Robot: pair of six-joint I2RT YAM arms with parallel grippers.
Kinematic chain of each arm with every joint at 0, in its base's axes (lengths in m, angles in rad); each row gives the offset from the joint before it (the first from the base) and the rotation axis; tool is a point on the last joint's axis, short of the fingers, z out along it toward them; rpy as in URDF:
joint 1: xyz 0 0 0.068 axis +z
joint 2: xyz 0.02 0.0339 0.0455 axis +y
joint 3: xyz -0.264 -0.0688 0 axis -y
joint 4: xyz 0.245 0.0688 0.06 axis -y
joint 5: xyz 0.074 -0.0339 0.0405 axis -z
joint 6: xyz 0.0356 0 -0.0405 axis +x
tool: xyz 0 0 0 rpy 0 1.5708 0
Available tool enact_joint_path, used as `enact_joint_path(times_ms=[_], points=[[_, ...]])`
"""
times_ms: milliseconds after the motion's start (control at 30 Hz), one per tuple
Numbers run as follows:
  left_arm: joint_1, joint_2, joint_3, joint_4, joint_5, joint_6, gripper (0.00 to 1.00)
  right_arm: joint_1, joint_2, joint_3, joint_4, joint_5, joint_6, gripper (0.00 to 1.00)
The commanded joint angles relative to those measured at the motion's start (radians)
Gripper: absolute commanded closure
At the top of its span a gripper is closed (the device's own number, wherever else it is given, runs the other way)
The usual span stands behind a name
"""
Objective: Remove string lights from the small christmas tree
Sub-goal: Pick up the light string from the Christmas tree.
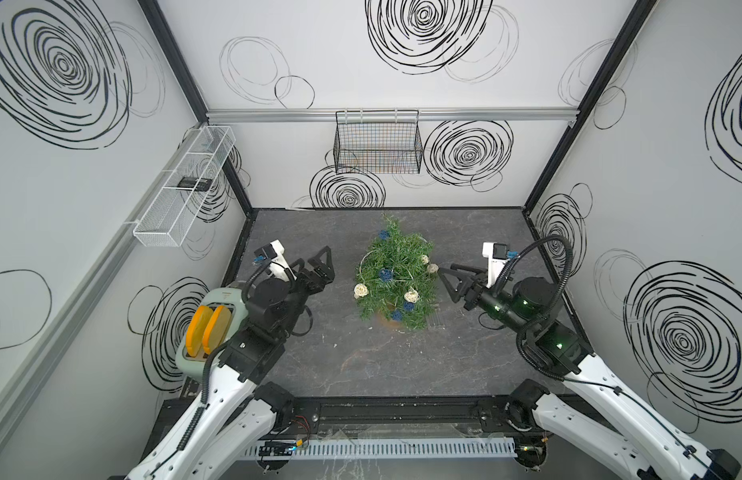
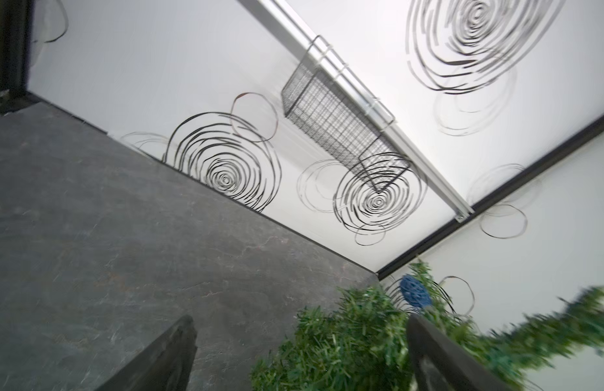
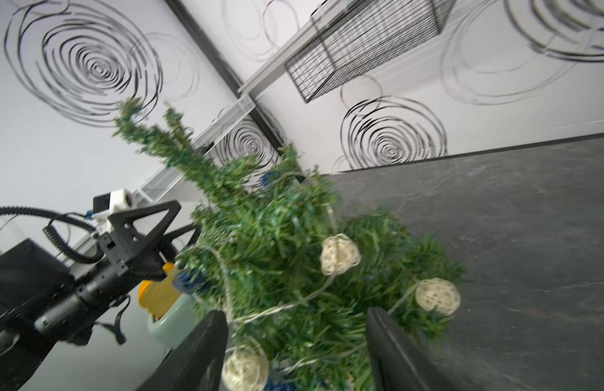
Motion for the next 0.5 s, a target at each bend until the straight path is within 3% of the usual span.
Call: enact_joint_path(times_ms=[0, 233, 467], points=[[0.005, -0.051, -0.018, 0.056, 0.125, 0.067, 0.04, 0.114, 0.013, 0.054, -0.133, -0.013, -0.068, 0.32], [0.005, -0.09, -0.074, 0.038, 0.175, 0.043, 0.03, 0.413, 0.089, 0.077, -0.178, 0.268, -0.031, 0.35], [0.007, -0.08, -0.098, 0.037, 0.202, 0.028, 0.03, 0.503, 0.14, 0.088, -0.148, 0.472, -0.001, 0.41]])
